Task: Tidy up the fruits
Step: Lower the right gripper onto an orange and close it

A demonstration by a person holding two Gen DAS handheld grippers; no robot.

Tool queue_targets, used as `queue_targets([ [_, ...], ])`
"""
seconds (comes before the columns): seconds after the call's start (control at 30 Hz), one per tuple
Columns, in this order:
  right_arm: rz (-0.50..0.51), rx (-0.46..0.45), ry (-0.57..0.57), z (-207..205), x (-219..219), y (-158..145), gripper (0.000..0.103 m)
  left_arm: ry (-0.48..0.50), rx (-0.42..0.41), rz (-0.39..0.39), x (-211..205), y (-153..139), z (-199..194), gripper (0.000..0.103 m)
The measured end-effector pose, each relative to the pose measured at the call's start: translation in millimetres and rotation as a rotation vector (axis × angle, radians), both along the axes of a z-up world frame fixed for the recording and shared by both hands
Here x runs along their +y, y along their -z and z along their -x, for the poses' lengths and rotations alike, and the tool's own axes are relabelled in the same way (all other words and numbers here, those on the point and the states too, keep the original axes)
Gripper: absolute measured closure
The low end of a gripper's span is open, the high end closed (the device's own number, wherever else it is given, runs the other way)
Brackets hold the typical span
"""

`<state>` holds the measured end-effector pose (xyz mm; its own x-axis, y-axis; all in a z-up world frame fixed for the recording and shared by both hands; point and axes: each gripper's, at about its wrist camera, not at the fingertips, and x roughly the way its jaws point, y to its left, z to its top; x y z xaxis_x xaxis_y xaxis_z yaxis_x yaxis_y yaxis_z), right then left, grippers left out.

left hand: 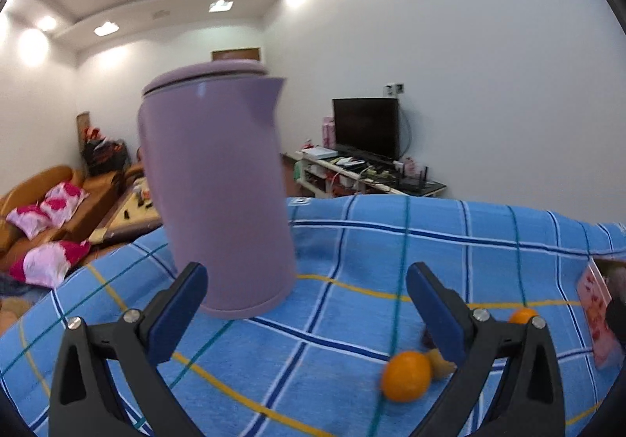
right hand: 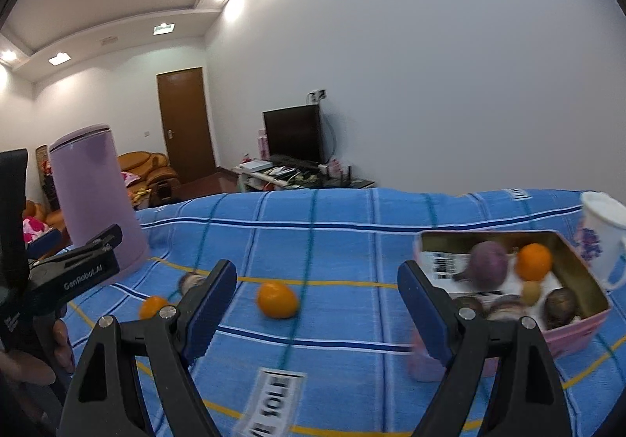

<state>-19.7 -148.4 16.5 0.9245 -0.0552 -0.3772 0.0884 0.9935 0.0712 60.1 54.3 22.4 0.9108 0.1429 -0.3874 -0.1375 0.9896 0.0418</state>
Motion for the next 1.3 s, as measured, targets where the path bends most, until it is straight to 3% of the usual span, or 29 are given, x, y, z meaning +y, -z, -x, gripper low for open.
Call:
queue_targets([
  [0.37,-0.035,0.030,-0.034,-19.8,1.6,4.2,0.018,-0.079,0.021,0.015,23.8,1.7,-7.0,0.000],
  [0.53,-0.040,0.101,-0.068,-37.3,0.5,8.9,0.018,-0.136,0.069,0.003,34.3,7.8,-14.2,0.000],
  [0.6,-0.017,0.127,-0.081,-43.5,4.1,10.6,0.020,-0.146,0.094,0.007,38.1,10.8,-16.4,0.000],
  [0.67,0.023,0.188,-0.124,-57.2,12.5,13.7,0.029,-0.137,0.114,0.007,38.0,12.7,-18.8,0.000],
  [0.73,0.055,0.244,-0.144,-71.4,18.7,19.6,0.044,-0.121,0.129,0.000,36.5,14.4,-20.6,0.000],
  [0.77,0.042,0.261,-0.154,-77.9,18.3,20.8,0.047,-0.113,0.134,-0.004,35.7,15.0,-21.2,0.000],
  [0.9,0.013,0.348,-0.168,-108.0,22.8,30.9,0.047,-0.056,0.159,-0.020,29.5,16.9,-23.2,0.000],
  [1.13,0.076,0.511,-0.175,-141.4,38.5,55.0,0.047,0.148,0.233,-0.001,10.0,16.1,-23.1,0.000],
  [1.23,0.074,0.521,-0.179,-143.2,38.6,57.3,0.062,0.235,0.255,0.008,-2.6,17.2,-20.6,0.000],
  [1.3,0.086,0.522,-0.186,-143.0,39.1,57.6,0.062,0.277,0.278,-0.010,-11.5,21.3,-20.6,0.000],
])
